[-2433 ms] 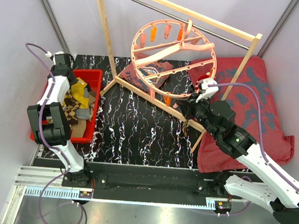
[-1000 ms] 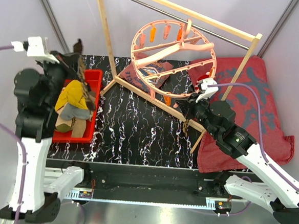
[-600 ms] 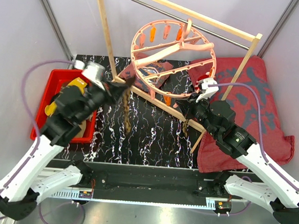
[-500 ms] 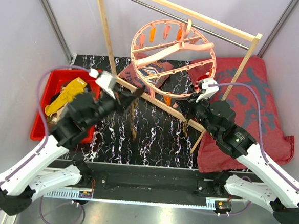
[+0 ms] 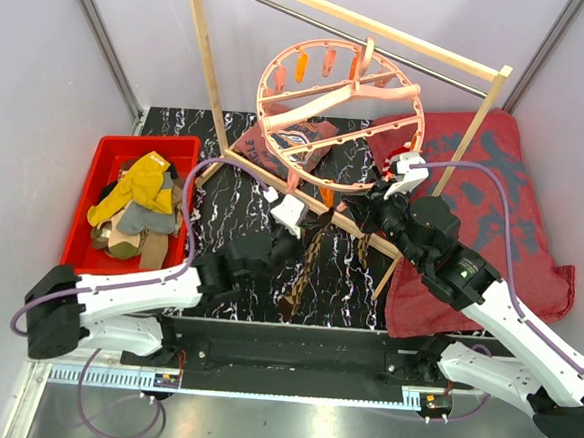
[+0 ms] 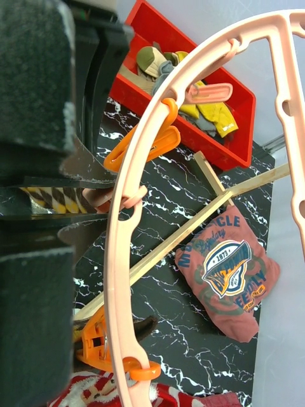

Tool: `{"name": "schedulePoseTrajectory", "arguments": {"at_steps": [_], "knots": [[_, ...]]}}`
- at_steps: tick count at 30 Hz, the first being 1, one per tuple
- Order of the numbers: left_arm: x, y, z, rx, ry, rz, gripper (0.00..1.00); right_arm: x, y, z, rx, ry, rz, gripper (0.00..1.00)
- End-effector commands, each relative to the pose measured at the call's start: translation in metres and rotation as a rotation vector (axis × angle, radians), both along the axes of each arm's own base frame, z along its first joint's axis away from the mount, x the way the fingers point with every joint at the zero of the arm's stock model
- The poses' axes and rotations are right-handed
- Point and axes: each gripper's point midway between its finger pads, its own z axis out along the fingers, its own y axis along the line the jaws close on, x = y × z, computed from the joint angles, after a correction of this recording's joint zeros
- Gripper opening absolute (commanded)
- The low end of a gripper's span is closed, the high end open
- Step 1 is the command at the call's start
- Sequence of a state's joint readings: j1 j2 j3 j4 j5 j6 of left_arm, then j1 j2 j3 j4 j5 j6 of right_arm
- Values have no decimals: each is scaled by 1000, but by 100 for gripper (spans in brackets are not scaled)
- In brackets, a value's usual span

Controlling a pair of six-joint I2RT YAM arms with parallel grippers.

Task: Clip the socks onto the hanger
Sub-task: Clamp the sock onto the hanger.

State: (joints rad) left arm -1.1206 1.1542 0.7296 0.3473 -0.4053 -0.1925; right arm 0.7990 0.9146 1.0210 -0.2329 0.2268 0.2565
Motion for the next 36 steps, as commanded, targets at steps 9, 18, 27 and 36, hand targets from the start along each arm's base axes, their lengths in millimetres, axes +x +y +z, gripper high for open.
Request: {"name": "schedulePoseTrajectory", "arguments": {"at_steps": [9,18,27,36], "knots": [[25,-19,51,-166,-124,116,0,-3,-1,20,59,-6,-9,0],[21,-29,60,-188,-141,89,0,-2,5,16,67,16,1,0],[16,-33,69,-194,-161,68,0,-1,9,13,71,28,10,0],[11,-37,73,-197,-173,56,0,-2,11,16,92,28,21,0]]}}
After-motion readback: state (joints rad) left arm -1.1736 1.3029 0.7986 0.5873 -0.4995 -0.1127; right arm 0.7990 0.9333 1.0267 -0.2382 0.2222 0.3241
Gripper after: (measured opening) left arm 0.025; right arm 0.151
